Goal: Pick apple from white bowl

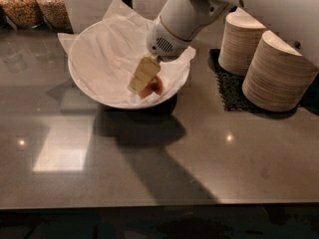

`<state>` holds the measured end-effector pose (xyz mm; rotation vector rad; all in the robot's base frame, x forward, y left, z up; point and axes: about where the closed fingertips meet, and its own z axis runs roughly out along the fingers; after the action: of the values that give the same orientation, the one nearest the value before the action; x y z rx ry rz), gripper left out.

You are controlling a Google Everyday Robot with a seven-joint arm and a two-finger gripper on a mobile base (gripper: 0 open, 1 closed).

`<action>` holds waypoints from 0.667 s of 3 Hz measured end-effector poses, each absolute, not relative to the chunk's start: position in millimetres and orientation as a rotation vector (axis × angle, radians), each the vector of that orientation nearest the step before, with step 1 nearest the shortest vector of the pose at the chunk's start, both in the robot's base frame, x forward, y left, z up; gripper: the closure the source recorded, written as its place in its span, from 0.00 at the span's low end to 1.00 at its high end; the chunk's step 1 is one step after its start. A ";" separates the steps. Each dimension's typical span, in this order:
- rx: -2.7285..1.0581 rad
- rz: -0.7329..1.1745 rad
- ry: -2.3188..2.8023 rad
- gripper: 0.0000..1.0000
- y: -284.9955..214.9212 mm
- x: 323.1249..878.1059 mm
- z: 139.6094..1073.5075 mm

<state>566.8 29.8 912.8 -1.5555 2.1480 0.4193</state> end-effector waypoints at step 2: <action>-1.556 0.419 2.148 0.00 29.8 566.8 912.8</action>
Offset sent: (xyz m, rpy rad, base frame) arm 0.0000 0.0000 0.0000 0.0000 0.0000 0.0000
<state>566.8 29.8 912.8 -1.5556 2.1480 0.4193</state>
